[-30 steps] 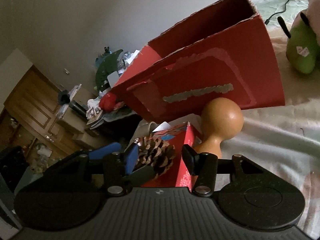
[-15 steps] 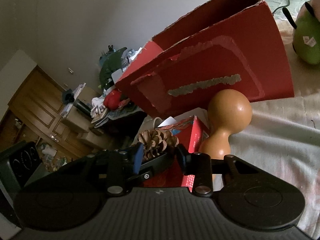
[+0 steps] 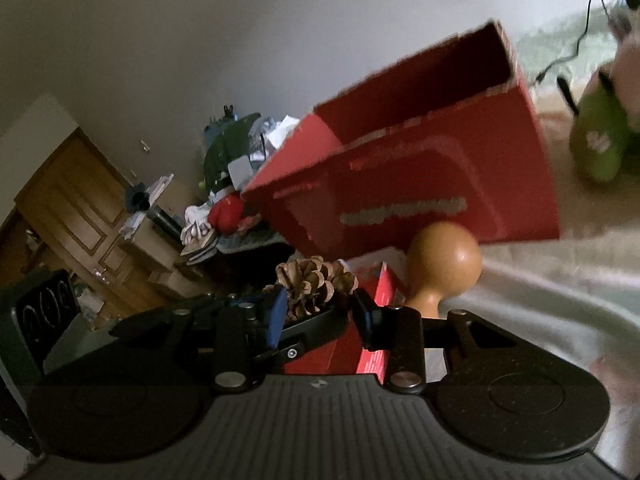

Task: Organize objects
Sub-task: 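Grasp the pine cone with the right gripper and lift it, then lower the pine cone into the red box and open the right gripper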

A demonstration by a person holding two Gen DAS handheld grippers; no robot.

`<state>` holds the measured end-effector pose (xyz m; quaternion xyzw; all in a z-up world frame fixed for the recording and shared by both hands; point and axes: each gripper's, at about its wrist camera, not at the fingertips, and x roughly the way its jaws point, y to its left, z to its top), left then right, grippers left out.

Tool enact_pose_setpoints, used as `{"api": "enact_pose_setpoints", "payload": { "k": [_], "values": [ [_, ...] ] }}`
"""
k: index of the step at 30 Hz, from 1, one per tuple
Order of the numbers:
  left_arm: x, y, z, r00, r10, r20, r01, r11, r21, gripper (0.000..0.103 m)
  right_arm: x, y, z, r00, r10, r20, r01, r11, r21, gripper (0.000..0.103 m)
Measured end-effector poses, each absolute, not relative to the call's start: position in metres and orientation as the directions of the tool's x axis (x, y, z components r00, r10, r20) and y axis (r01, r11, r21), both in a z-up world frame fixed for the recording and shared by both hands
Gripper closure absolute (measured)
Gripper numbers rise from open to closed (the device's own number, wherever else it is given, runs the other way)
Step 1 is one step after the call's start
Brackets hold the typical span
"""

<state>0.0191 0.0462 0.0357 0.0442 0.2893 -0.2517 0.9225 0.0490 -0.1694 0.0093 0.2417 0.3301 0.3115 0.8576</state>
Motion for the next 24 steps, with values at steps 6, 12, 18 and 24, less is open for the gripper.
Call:
{"api": "enact_pose_setpoints", "payload": {
  "k": [6, 12, 18, 24],
  "values": [
    [0.028, 0.030, 0.060, 0.705, -0.460, -0.540, 0.530, 0.847, -0.030, 0.049, 0.052, -0.181, 0.032, 0.629, 0.667, -0.399, -0.387, 0.714, 0.584, 0.064],
    [0.041, 0.011, 0.086, 0.715, -0.468, -0.520, 0.562, 0.826, 0.029, 0.048, 0.062, -0.191, 0.057, 0.673, 0.634, -0.381, -0.393, 0.743, 0.542, 0.064],
    [0.067, -0.010, 0.109, 0.719, -0.479, -0.503, 0.584, 0.809, 0.064, 0.048, 0.082, -0.201, 0.078, 0.721, 0.586, -0.370, -0.376, 0.779, 0.501, 0.065],
    [0.104, -0.028, 0.113, 0.685, -0.498, -0.532, 0.606, 0.795, 0.036, 0.048, 0.109, -0.209, 0.081, 0.750, 0.526, -0.401, -0.334, 0.824, 0.458, 0.067]
  ]
}}
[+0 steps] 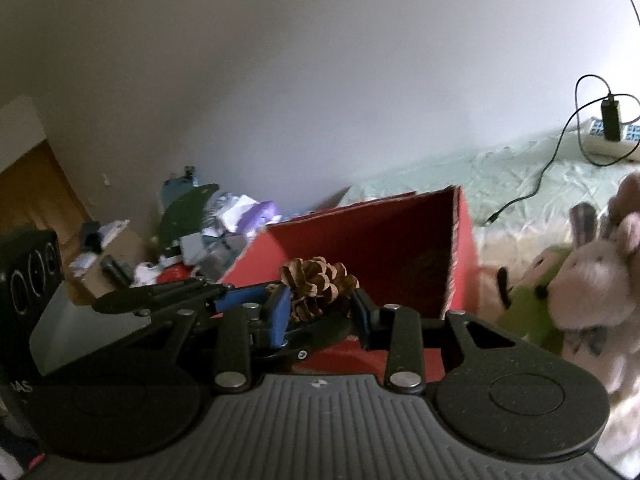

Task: Organize objects
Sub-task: 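Lower the pine cone into the red box and open the right gripper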

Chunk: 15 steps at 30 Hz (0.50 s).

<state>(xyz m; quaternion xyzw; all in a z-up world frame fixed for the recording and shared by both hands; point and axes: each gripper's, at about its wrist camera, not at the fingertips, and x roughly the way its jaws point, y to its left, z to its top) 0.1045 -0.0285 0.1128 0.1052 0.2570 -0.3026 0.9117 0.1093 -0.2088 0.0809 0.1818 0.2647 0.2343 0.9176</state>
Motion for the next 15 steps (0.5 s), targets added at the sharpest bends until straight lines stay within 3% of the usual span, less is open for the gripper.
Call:
{"api": "enact_pose_setpoints", "payload": {
  "k": [15],
  "values": [
    [0.156, -0.058, 0.083, 0.592, -0.515, -0.620, 0.642, 0.766, -0.023, 0.050, 0.150, -0.218, 0.055, 0.741, 0.459, -0.489, -0.257, 0.868, 0.425, 0.069]
  ]
}}
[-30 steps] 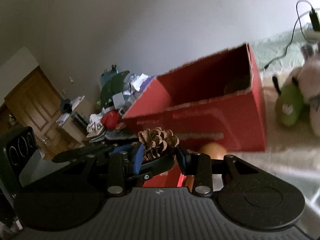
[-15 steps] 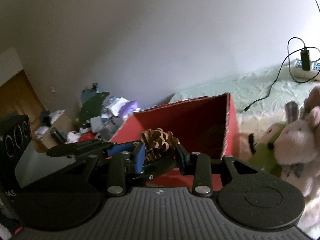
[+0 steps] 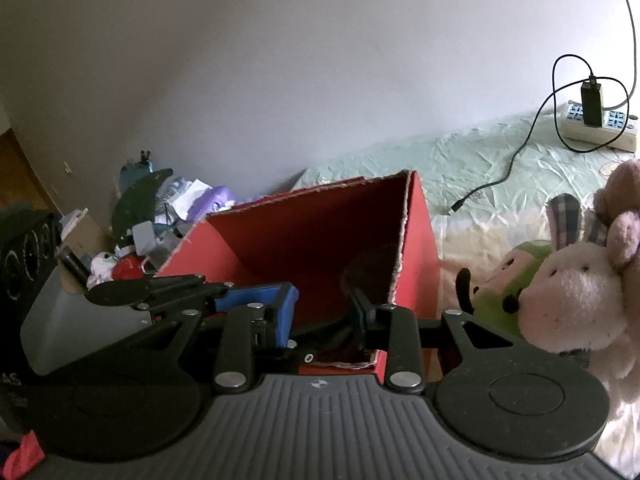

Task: Organize objects
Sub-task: 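Lower the pine cone into the red box and open the right gripper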

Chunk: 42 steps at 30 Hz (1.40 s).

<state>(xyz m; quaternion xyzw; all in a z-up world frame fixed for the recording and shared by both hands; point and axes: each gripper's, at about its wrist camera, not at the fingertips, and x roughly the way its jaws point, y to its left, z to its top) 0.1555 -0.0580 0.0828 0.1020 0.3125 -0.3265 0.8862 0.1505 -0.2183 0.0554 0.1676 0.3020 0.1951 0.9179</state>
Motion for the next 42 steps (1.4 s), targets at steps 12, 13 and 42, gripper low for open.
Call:
{"api": "enact_pose_setpoints", "payload": {
  "k": [12, 13, 42],
  "values": [
    [0.159, -0.058, 0.076, 0.603, -0.500, -0.621, 0.626, 0.779, -0.020, 0.041, 0.150, -0.219, 0.050, 0.750, 0.453, -0.481, -0.247, 0.868, 0.432, 0.069],
    [0.159, -0.058, 0.076, 0.607, -0.498, -0.619, 0.623, 0.782, -0.019, 0.040, 0.149, -0.218, 0.050, 0.753, 0.452, -0.479, -0.248, 0.868, 0.430, 0.069],
    [0.120, -0.040, 0.089, 0.723, -0.414, -0.553, 0.540, 0.838, 0.078, 0.032, 0.127, -0.203, 0.055, 0.790, 0.443, -0.423, -0.238, 0.858, 0.454, 0.068]
  ]
}}
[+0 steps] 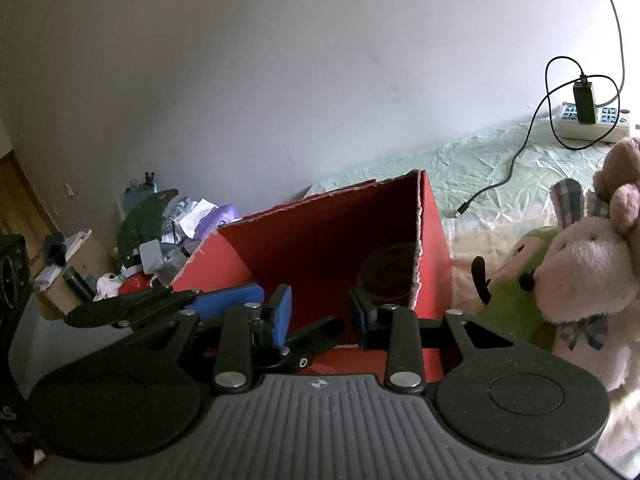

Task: Organize objects
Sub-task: 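Lower the pine cone into the red box and open the right gripper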

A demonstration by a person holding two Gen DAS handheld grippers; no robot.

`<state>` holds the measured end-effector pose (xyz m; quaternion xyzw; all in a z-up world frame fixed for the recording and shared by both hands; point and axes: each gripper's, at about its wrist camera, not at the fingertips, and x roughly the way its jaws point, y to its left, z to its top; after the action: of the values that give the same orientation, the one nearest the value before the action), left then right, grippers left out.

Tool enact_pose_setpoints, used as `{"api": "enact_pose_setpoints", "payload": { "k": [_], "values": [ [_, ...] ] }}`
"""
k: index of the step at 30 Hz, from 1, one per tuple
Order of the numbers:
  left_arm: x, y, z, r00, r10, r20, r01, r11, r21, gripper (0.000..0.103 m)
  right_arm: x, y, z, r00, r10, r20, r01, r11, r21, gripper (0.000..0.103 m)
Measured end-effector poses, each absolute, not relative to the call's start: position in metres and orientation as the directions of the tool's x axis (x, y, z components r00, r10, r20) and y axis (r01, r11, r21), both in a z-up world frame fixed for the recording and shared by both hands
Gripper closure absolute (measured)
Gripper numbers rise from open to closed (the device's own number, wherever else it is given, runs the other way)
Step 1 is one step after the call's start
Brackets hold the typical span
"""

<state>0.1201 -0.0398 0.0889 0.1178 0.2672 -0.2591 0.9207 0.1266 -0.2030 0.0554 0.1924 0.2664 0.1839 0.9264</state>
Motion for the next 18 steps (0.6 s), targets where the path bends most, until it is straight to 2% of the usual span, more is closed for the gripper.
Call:
{"api": "enact_pose_setpoints", "payload": {
  "k": [3, 11, 18],
  "values": [
    [0.115, -0.036, 0.089, 0.722, -0.419, -0.550, 0.544, 0.836, 0.076, 0.027, 0.122, -0.199, 0.055, 0.787, 0.448, -0.424, -0.245, 0.858, 0.452, 0.068],
    [0.098, -0.030, 0.089, 0.750, -0.391, -0.533, 0.521, 0.847, 0.111, 0.027, 0.108, -0.188, 0.057, 0.793, 0.448, -0.413, -0.258, 0.861, 0.439, 0.067],
    [0.081, -0.020, 0.083, 0.754, -0.382, -0.535, 0.503, 0.859, 0.094, 0.027, 0.093, -0.180, 0.050, 0.788, 0.459, -0.410, -0.267, 0.856, 0.443, 0.062]
  ]
}}
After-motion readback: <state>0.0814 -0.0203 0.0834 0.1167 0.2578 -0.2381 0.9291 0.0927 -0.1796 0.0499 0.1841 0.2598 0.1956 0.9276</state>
